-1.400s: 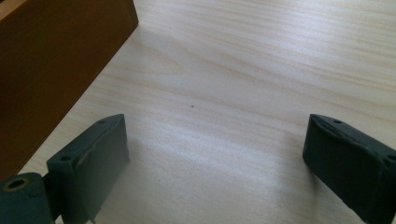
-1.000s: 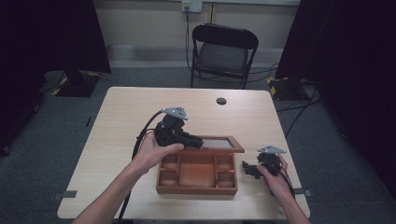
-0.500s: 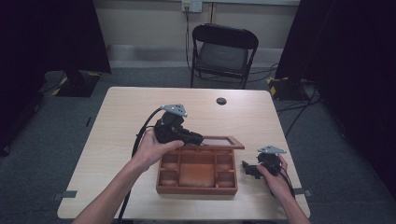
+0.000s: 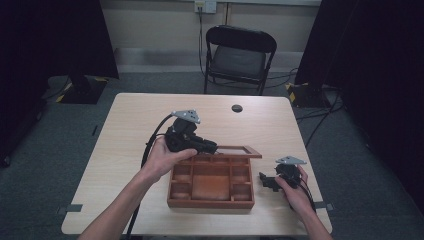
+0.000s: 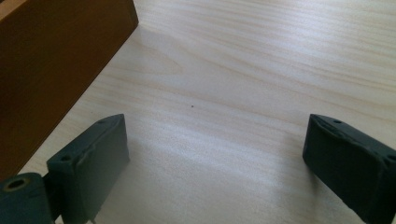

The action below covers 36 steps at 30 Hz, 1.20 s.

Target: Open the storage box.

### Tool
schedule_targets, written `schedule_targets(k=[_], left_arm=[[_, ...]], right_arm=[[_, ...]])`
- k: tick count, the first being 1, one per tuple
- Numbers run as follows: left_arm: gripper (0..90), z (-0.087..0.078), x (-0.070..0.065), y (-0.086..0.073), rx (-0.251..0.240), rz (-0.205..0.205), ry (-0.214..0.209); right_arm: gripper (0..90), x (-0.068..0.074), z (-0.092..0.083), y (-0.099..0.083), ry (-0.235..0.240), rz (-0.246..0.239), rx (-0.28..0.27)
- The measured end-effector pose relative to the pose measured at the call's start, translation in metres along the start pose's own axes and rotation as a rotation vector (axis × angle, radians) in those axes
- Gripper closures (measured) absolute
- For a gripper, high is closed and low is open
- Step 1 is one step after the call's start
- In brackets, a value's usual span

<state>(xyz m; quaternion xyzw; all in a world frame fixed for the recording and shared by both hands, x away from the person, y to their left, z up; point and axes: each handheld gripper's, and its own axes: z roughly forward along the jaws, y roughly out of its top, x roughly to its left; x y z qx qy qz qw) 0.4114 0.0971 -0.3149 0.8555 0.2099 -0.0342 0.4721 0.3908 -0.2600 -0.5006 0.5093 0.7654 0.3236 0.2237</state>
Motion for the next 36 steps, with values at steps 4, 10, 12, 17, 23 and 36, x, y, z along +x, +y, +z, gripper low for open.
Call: schedule_targets(k=[4, 10, 12, 17, 23, 36], left_arm=[[81.7, -0.0004, 0.0007, 0.0002, -0.012, -0.001, 0.002], [81.7, -0.0004, 0.0007, 0.0005, -0.014, 0.001, 0.005], [81.7, -0.0007, 0.0008, 0.001, -0.011, 0.002, 0.007], [81.7, -0.0011, 0.0022, 0.0021, -0.015, -0.001, 0.004], [81.8, -0.0018, 0.0037, 0.0027, -0.02, -0.009, 0.004], [82.1, -0.0018, 0.0071, 0.0057, -0.034, -0.009, 0.005]], right_arm=[[6.1, 0.0, 0.0, 0.0, 0.0, 0.0, 0.0], [6.2, 0.0, 0.0, 0.0, 0.0, 0.0, 0.0], [6.1, 0.0, 0.0, 0.0, 0.0, 0.0, 0.0], [6.1, 0.0, 0.0, 0.0, 0.0, 0.0, 0.0], [6.1, 0.0, 0.0, 0.0, 0.0, 0.0, 0.0], [6.1, 0.0, 0.0, 0.0, 0.0, 0.0, 0.0]])
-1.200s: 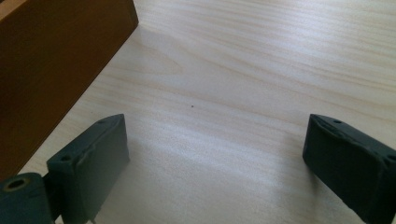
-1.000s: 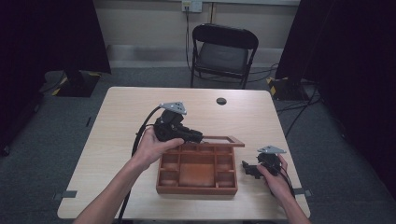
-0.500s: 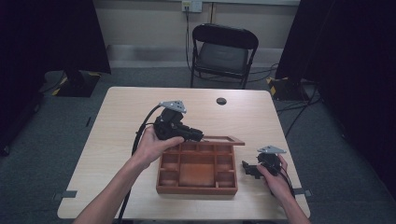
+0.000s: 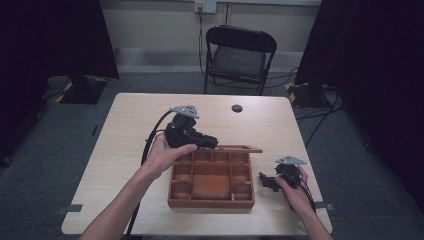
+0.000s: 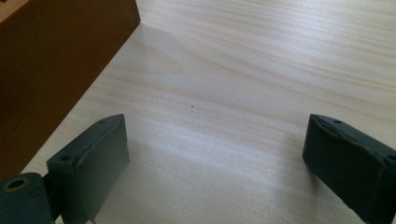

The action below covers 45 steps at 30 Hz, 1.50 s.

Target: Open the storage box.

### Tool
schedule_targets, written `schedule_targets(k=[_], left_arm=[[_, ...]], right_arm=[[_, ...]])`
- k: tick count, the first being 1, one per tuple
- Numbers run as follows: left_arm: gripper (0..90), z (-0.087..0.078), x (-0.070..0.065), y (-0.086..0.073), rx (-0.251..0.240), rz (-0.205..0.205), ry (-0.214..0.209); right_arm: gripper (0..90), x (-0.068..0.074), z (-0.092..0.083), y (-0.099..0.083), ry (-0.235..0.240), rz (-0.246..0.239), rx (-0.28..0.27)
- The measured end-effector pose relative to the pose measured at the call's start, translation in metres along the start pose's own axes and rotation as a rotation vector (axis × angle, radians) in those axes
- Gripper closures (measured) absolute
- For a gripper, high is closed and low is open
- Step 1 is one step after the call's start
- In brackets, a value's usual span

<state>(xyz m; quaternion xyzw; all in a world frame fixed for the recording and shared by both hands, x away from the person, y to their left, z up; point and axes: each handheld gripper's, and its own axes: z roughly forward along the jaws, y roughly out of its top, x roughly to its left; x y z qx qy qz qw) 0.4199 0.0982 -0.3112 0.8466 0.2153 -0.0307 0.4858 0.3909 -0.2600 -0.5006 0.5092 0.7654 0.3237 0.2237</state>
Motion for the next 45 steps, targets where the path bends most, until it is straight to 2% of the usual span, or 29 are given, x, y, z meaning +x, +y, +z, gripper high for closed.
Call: schedule_targets(k=[8, 45], left_arm=[[82.4, 0.0002, 0.0009, 0.0032, 0.0, 0.008, 0.013], [82.5, -0.0004, 0.002, 0.0037, -0.008, 0.011, 0.016]], right_arm=[[6.1, 0.0, 0.0, 0.0, 0.0, 0.0, 0.0], [6.1, 0.0, 0.0, 0.0, 0.0, 0.0, 0.0]])
